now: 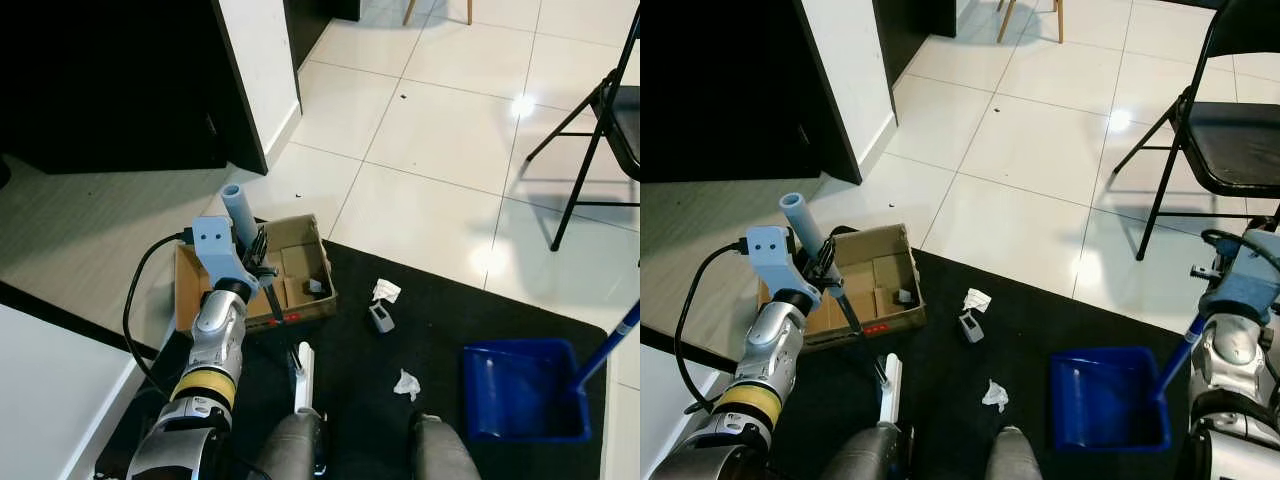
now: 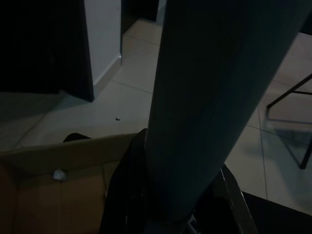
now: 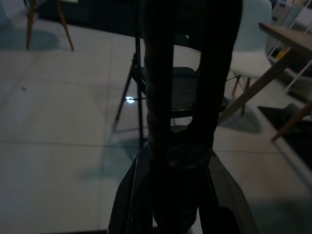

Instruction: Sweep floor

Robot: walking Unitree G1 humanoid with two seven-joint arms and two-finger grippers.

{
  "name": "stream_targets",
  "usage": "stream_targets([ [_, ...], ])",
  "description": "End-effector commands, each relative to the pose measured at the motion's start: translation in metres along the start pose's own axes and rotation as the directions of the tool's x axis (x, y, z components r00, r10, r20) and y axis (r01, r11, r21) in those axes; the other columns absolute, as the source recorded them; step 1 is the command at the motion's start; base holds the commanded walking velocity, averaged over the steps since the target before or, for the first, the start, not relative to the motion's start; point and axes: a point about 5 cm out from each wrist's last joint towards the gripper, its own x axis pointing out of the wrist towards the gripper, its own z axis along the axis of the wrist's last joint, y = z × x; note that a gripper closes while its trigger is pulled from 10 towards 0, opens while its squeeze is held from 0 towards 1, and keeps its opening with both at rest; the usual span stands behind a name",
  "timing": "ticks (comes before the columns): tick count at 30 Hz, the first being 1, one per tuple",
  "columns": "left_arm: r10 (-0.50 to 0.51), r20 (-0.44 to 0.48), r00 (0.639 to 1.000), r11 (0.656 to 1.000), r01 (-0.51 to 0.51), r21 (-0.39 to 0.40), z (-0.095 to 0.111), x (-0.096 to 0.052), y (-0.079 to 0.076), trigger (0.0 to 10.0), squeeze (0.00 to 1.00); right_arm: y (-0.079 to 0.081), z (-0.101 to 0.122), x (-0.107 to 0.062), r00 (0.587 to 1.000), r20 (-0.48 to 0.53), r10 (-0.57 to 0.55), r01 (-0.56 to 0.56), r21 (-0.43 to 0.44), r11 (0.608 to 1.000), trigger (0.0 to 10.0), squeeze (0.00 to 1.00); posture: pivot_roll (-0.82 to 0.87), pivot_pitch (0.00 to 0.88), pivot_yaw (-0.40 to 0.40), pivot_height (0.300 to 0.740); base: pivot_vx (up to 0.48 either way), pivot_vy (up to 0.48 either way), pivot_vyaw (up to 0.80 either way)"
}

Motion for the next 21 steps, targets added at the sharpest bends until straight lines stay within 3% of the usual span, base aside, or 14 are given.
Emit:
stream_targets([
  [1,0.003,-0.030,1.000,0.998,-0.005,-0.060,-0.008,-0.002,-0.002,10.0,0.00,0.002,0.000,0.000,1.000,-0.003,0.000,0.000,0.059,0.998,10.0,0.00,-0.02,0.167,0.046,0.740,0.000,0.000,0.00],
  [3,0.004,-0.029,1.000,0.998,-0.005,-0.061,-0.008,-0.002,-0.003,10.0,0.00,0.014,0.000,0.001,0.999,-0.002,0.048,-0.047,0.102,0.994,10.0,0.00,-0.02,0.165,0.043,0.740,0.000,0.000,0.00],
  [6,0.008,-0.029,1.000,0.998,-0.010,-0.068,-0.009,-0.003,-0.004,10.0,0.00,0.047,0.001,-0.002,0.985,0.021,0.172,-0.173,0.162,0.972,10.0,0.00,-0.02,0.162,0.039,0.740,0.000,0.000,0.00],
  [10,0.010,-0.028,1.000,0.997,-0.012,-0.072,-0.010,-0.004,-0.005,10.0,0.00,0.080,0.002,-0.009,0.958,0.044,0.284,-0.287,0.180,0.941,10.0,0.00,-0.02,0.162,0.037,0.740,0.000,0.000,0.00],
  [15,0.012,-0.027,1.000,0.997,-0.014,-0.074,-0.011,-0.005,-0.006,10.0,0.00,0.103,-0.006,-0.020,0.926,0.028,0.377,-0.377,0.153,0.914,10.0,0.00,0.00,0.167,0.027,0.740,0.000,0.000,0.00],
  [20,0.013,-0.027,1.000,0.997,-0.015,-0.074,-0.012,-0.006,-0.005,10.0,0.00,0.105,-0.008,-0.023,0.921,0.021,0.389,-0.388,0.147,0.910,10.0,0.00,0.00,0.167,0.026,0.740,0.000,0.000,0.00],
  [21,0.020,-0.032,0.999,0.998,-0.021,-0.059,-0.014,-0.008,-0.004,10.0,0.00,0.098,-0.013,-0.024,0.930,0.002,0.368,-0.365,0.131,0.922,10.0,0.00,0.00,0.157,0.026,0.740,0.000,0.000,0.00],
])
